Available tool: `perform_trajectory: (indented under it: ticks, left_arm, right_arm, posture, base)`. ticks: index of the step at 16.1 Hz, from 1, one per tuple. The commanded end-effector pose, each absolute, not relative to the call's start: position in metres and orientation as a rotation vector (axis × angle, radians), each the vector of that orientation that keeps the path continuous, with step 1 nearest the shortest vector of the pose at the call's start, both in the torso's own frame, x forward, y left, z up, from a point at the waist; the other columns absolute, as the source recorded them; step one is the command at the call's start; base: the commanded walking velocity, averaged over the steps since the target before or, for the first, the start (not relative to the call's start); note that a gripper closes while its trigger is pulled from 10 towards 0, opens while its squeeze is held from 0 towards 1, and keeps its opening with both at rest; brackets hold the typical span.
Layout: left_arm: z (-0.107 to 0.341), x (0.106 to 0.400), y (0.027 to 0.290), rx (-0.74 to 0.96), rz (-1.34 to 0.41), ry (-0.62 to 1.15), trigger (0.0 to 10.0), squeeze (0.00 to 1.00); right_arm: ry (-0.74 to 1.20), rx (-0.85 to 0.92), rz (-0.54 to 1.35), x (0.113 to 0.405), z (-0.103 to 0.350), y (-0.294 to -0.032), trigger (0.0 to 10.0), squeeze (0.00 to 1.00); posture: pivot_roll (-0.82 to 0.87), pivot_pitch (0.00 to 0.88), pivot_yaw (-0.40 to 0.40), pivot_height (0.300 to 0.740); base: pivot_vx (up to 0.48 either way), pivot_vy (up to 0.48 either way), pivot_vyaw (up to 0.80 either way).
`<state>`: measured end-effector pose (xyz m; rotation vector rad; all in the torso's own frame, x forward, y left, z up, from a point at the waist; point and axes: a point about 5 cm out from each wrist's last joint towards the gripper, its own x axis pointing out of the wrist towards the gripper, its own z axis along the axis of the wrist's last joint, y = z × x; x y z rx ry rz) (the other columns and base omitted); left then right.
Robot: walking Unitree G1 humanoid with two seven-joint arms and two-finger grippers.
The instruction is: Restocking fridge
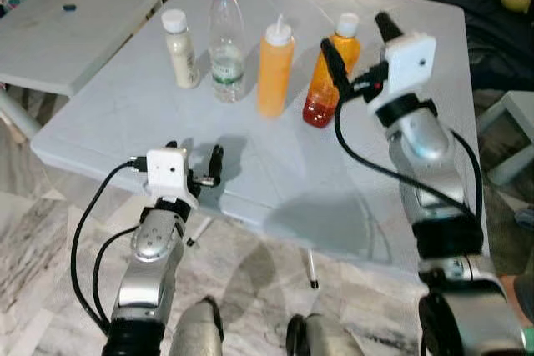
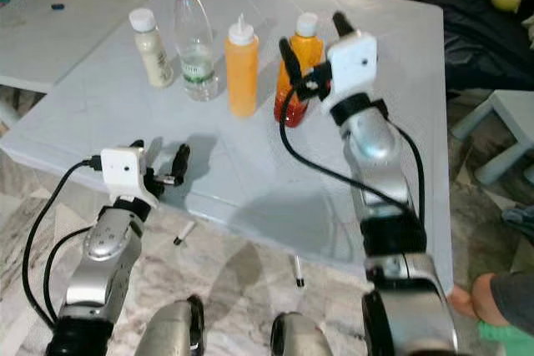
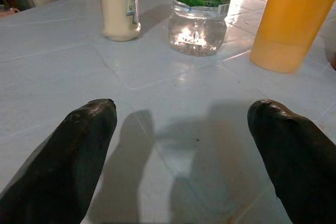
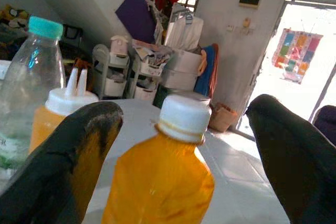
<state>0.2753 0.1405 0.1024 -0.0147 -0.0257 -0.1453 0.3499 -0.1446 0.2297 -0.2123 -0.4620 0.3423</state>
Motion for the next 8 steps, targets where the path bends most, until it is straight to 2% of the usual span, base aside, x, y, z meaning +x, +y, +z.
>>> perform_trajectory:
  ticks: [1, 6, 7, 8]
  left_arm:
    - [0.105, 0.274, 0.144, -0.001, -0.139, -0.026, 10.0, 0.00]
    - [0.108, 0.273, 0.147, 0.017, -0.142, -0.025, 10.0, 0.00]
    - [0.108, 0.272, 0.148, 0.019, -0.140, -0.024, 10.0, 0.00]
    - [0.108, 0.271, 0.149, 0.022, -0.137, -0.021, 10.0, 0.00]
  right_arm:
    - [-0.465, -0.214, 0.325, 0.354, 0.232, -0.148, 10.0, 0.00]
    - [-0.431, -0.178, 0.318, 0.377, 0.233, -0.141, 10.0, 0.00]
    - [-0.419, -0.158, 0.320, 0.381, 0.234, -0.141, 2.5, 0.00]
    - [-0.423, -0.151, 0.320, 0.385, 0.237, -0.140, 0.0, 0.00]
  posture:
    - [0.03, 0.141, 0.019, 0.740]
    - [0.06, 0.149, 0.029, 0.740]
    - [0.07, 0.151, 0.028, 0.740]
    - [0.07, 0.153, 0.028, 0.740]
  base:
    - [0.000, 0.000, 0.00]
    - [0.000, 0.000, 0.00]
    - [0.000, 0.000, 0.00]
    - [0.000, 0.000, 0.00]
